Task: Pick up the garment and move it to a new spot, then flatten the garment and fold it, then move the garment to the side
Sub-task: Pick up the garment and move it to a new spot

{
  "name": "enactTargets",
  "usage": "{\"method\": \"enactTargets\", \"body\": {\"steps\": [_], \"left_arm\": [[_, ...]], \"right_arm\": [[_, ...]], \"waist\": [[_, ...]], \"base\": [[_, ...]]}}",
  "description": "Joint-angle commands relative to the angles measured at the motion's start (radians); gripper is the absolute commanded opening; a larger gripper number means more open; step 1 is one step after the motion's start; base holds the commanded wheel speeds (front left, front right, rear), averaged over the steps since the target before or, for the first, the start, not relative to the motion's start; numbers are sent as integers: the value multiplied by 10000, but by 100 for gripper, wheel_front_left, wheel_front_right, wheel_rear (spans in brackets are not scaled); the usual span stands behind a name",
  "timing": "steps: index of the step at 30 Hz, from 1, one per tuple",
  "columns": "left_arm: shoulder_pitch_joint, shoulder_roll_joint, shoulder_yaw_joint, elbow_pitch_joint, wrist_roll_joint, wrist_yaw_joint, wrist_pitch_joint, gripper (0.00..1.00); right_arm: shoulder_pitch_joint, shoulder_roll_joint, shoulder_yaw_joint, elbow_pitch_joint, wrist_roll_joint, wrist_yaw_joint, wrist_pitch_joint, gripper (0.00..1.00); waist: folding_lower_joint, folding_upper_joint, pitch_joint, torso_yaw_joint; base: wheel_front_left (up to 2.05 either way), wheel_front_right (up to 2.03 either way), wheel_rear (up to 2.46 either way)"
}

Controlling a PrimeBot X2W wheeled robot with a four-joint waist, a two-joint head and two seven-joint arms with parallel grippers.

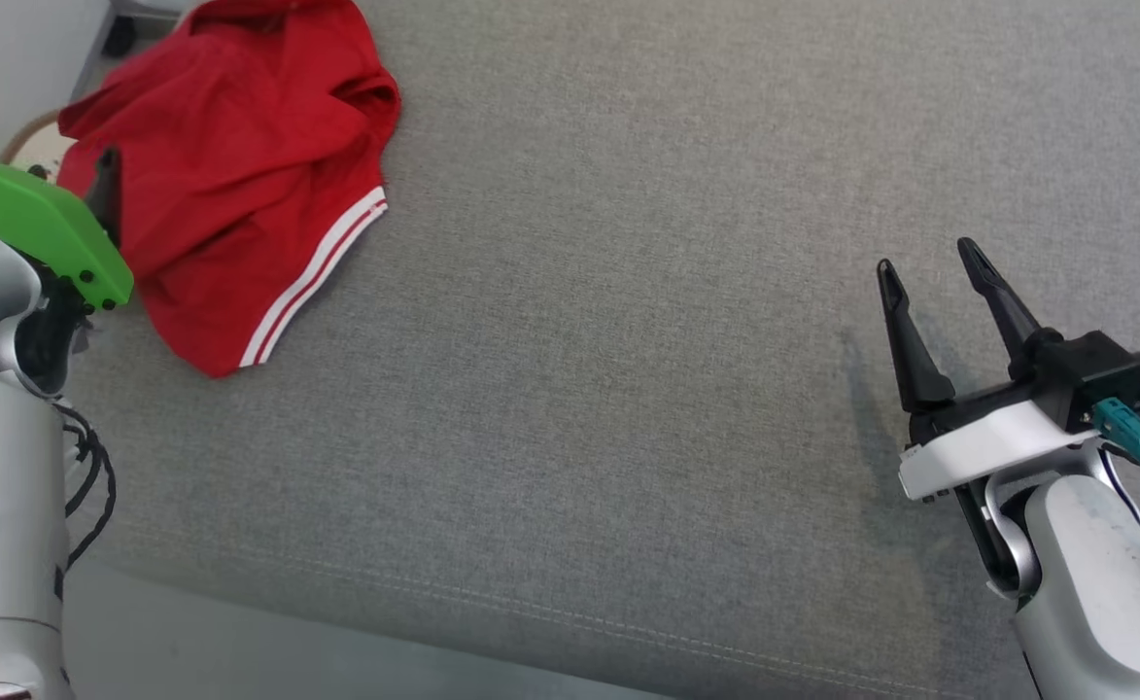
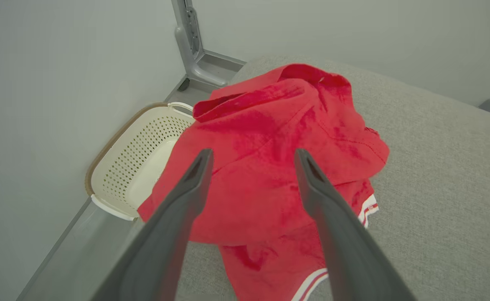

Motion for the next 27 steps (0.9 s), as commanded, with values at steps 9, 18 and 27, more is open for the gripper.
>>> {"method": "enactTargets", "body": {"steps": [9, 18, 27], "left_arm": [[-914, 483, 349, 2084, -706, -58, 257, 100], [-1304, 627, 130, 2893, -1218, -69, 539, 0], [-1875, 1294, -157, 2453, -908, 16, -1218, 0]], "right_arm": [[-506, -295, 45, -247, -106, 1, 81, 100], [-567, -413, -40, -405, -165, 1, 219, 100], [-434, -412, -159, -368, -103, 1, 224, 100]], "waist": [[-1, 0, 1589, -830], [-1, 0, 1680, -773], [-1, 0, 1362, -691]], "base": [[0, 0, 0], [0, 0, 0], [0, 0, 0]]}}
